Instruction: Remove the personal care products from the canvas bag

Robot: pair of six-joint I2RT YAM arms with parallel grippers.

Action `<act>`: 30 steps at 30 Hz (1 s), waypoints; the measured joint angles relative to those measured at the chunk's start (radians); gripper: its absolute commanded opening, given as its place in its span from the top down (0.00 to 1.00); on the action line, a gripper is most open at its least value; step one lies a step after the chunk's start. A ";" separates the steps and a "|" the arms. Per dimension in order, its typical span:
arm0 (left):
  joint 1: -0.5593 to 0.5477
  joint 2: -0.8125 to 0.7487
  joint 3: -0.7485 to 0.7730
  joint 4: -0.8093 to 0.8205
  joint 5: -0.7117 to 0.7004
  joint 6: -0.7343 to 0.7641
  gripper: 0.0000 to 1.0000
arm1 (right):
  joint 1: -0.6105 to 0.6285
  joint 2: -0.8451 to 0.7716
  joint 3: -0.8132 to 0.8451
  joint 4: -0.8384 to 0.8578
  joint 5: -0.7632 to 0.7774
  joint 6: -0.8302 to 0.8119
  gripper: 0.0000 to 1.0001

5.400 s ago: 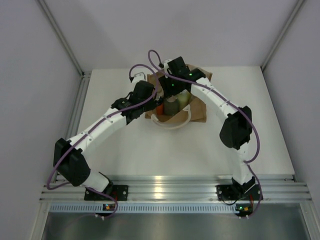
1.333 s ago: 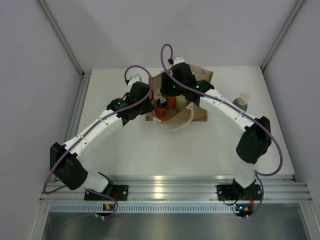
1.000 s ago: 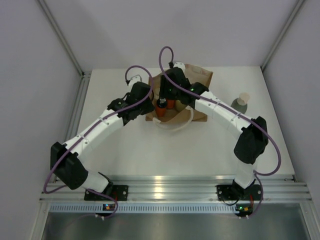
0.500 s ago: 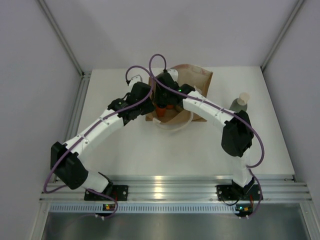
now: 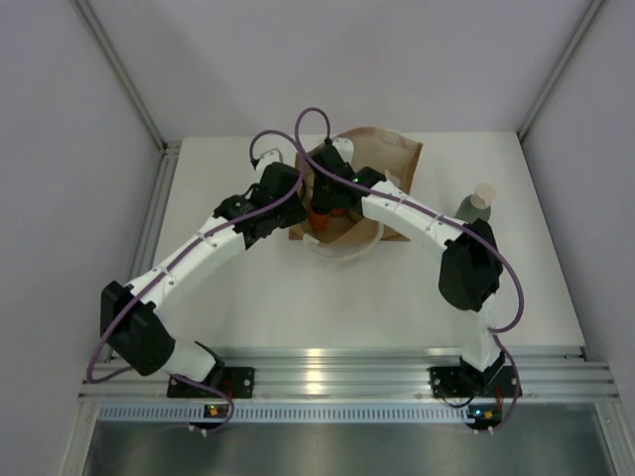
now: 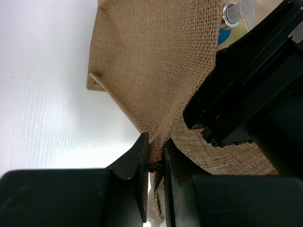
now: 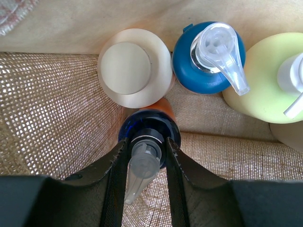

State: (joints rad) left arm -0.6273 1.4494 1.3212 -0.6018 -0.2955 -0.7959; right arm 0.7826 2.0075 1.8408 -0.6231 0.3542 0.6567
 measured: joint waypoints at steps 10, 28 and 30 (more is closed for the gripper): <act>0.000 0.000 0.000 0.000 0.001 0.012 1.00 | 0.002 -0.012 0.001 -0.019 0.000 -0.091 1.00; 0.003 0.002 0.000 -0.004 -0.005 0.020 1.00 | 0.003 -0.292 0.252 -0.215 -0.015 -0.332 1.00; 0.003 0.002 0.000 -0.004 -0.005 0.020 1.00 | 0.003 -0.336 0.263 -0.227 -0.015 -0.346 1.00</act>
State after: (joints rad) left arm -0.6247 1.4513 1.3212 -0.6056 -0.3004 -0.7757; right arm 0.7853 1.6711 2.1040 -0.8501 0.3389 0.3103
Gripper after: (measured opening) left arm 0.169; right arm 0.319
